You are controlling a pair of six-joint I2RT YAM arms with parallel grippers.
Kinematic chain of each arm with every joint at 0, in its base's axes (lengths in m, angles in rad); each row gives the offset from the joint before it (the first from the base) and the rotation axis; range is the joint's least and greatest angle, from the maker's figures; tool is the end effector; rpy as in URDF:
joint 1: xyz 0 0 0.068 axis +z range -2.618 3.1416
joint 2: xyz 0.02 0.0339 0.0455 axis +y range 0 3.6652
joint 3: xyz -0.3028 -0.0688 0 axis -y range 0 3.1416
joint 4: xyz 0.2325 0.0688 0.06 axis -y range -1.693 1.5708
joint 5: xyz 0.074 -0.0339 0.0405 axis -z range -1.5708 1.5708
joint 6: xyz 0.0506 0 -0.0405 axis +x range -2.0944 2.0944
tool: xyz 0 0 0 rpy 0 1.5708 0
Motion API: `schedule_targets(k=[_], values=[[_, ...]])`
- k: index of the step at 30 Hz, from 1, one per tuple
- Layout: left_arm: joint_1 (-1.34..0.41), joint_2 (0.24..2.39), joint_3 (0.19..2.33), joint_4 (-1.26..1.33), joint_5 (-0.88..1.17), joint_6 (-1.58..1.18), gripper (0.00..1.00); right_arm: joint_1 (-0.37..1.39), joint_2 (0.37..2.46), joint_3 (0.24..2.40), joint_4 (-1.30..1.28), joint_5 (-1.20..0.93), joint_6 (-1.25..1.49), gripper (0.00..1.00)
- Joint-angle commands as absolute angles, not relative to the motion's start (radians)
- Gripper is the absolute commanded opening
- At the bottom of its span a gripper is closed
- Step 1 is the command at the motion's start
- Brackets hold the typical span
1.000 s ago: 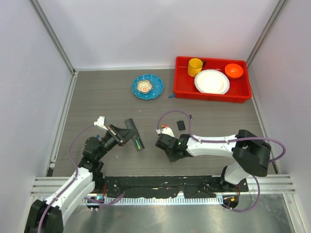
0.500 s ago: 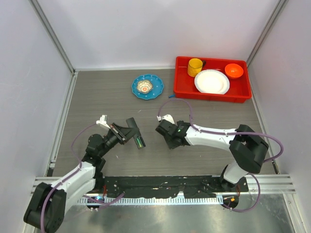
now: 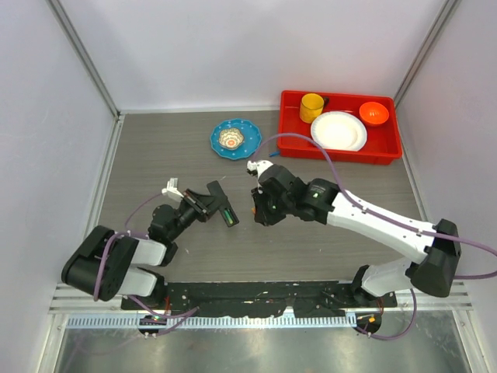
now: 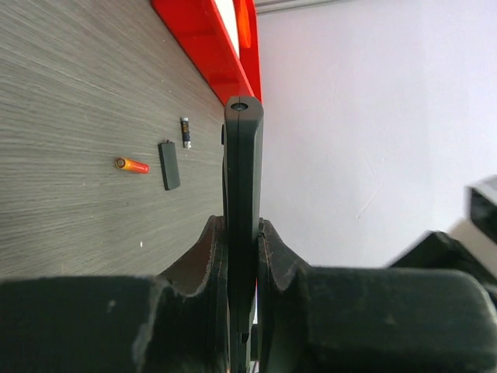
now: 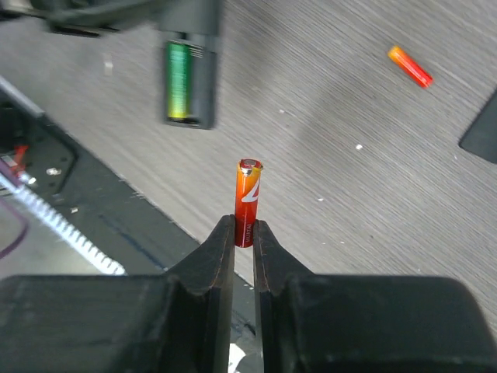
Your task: Load the batteries into the remote control
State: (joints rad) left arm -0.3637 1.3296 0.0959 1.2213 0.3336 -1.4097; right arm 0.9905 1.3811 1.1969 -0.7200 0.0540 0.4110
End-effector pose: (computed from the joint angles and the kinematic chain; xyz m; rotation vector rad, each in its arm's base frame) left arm 0.1838 -0.0877 0.2065 -0.6470 1.7284 -1.5872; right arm 0.1555 0.2322 0.3294 -0.7058 2.4508 0.5167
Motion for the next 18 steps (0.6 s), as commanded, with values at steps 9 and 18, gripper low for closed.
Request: schedule_targets(k=[9, 18], values=[[-0.517, 1.37, 0.201, 1.548, 0.244, -1.312, 0.0, 0.989, 1.422, 1.408, -0.88, -0.147, 0.341, 0.01], [-0.545, 1.376, 0.212, 1.546, 0.236, -1.289, 0.0, 0.956, 1.465, 1.448, -0.93, -0.182, 0.345, 0.01]])
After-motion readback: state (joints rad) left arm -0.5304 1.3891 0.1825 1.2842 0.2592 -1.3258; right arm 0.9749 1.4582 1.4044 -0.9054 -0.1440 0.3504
